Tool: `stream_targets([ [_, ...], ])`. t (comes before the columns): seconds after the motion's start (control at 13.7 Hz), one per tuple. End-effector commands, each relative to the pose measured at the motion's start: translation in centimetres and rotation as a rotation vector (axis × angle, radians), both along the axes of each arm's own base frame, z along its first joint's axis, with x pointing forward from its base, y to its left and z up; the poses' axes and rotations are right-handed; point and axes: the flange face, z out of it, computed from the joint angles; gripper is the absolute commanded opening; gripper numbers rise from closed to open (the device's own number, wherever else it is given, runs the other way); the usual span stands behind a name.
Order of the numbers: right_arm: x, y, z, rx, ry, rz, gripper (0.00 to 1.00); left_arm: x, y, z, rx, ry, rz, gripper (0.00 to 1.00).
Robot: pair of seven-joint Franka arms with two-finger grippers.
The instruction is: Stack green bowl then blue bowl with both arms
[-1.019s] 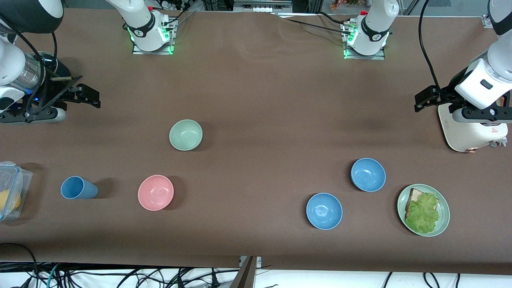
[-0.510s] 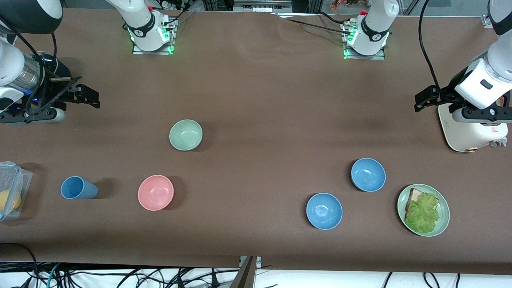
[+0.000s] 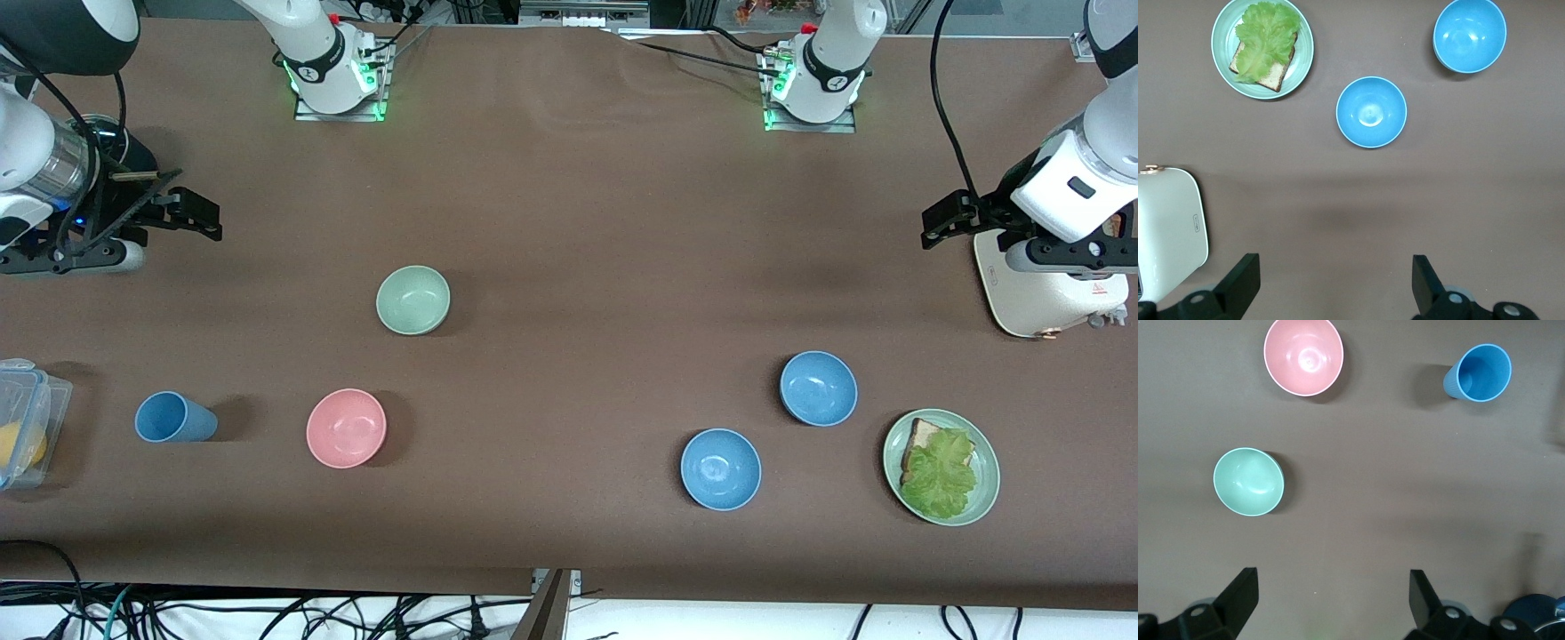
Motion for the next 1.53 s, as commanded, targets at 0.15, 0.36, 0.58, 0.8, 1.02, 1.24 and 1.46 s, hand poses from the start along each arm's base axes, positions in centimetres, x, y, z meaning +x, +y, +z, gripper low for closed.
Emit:
stream_targets([
  [0.15, 0.2, -0.3, 0.4, -0.002, -0.001, 0.002, 1.0, 0.1, 0.1, 0.6, 0.021, 0.002, 0.009, 1.0],
  [0.36, 0.6, -0.5, -0.4, -0.01, 0.01, 0.005, 1.0, 0.1, 0.1, 0.6, 0.019, 0.003, 0.009, 1.0],
  [0.58, 1.0, 0.1, -2.2, -0.015, 0.047, 0.019, 1.0, 0.1, 0.2, 0.6, 0.019, 0.003, 0.009, 1.0],
  [0.8, 1.5, 0.4, -4.1, -0.005, 0.089, 0.051, 1.0, 0.1, 0.2, 0.6, 0.019, 0.003, 0.009, 1.0],
  [1.02, 1.4, 2.2, -5.5, 0.011, 0.089, 0.08, 1.0, 0.1, 0.2, 0.6, 0.019, 0.003, 0.009, 1.0],
  [1.24, 1.3, 5.2, -11.7, 0.076, 0.043, 0.083, 1.0, 0.1, 0.2, 0.6, 0.018, 0.003, 0.009, 1.0],
  [1.46, -0.3, 10.2, -18.5, 0.062, 0.004, 0.032, 1.0, 0.1, 0.2, 0.6, 0.018, 0.003, 0.009, 1.0],
])
